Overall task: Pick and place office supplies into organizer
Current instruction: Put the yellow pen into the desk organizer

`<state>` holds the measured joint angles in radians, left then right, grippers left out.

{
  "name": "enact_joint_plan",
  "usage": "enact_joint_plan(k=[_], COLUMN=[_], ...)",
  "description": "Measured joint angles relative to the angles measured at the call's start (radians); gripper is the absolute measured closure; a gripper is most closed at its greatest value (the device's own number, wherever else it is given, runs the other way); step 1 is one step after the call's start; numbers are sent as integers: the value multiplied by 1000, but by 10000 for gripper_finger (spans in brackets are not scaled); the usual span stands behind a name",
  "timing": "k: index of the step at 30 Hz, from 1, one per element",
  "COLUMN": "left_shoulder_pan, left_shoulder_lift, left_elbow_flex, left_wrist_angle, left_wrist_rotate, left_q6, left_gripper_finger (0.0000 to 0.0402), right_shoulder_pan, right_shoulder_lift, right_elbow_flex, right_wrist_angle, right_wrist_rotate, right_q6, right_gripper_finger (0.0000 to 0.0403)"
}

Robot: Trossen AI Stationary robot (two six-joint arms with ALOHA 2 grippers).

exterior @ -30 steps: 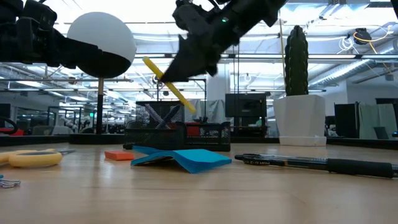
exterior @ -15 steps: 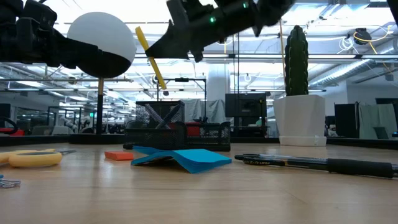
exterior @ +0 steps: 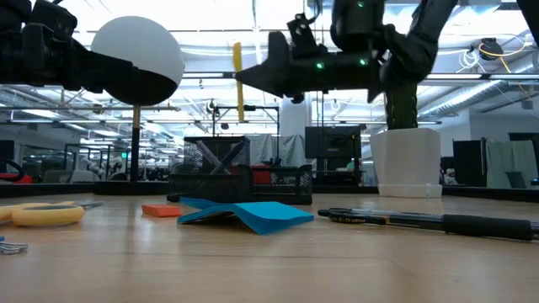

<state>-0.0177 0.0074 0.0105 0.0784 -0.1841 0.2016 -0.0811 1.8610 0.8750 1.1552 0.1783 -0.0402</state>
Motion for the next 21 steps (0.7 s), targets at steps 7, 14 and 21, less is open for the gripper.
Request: enact_joint_plan(k=[7,14,21], left_shoulder_pan=[0,0,0], left_shoulder_lift=[0,0,0], left_elbow_flex=[0,0,0], left_wrist_angle=[0,0,0], left_wrist_rotate=[0,0,0], left_q6=[0,0,0], left_gripper_finger=[247,247,247], right_shoulder_pan=[-17,-35,-51], right_shoulder_lift=[46,92,118], right_elbow_flex=[-2,4,4], right_wrist_angle=[113,130,155], right_wrist_rotate=[-51,-49,-50], right_q6=[0,12,23], right_gripper_finger=[379,379,380])
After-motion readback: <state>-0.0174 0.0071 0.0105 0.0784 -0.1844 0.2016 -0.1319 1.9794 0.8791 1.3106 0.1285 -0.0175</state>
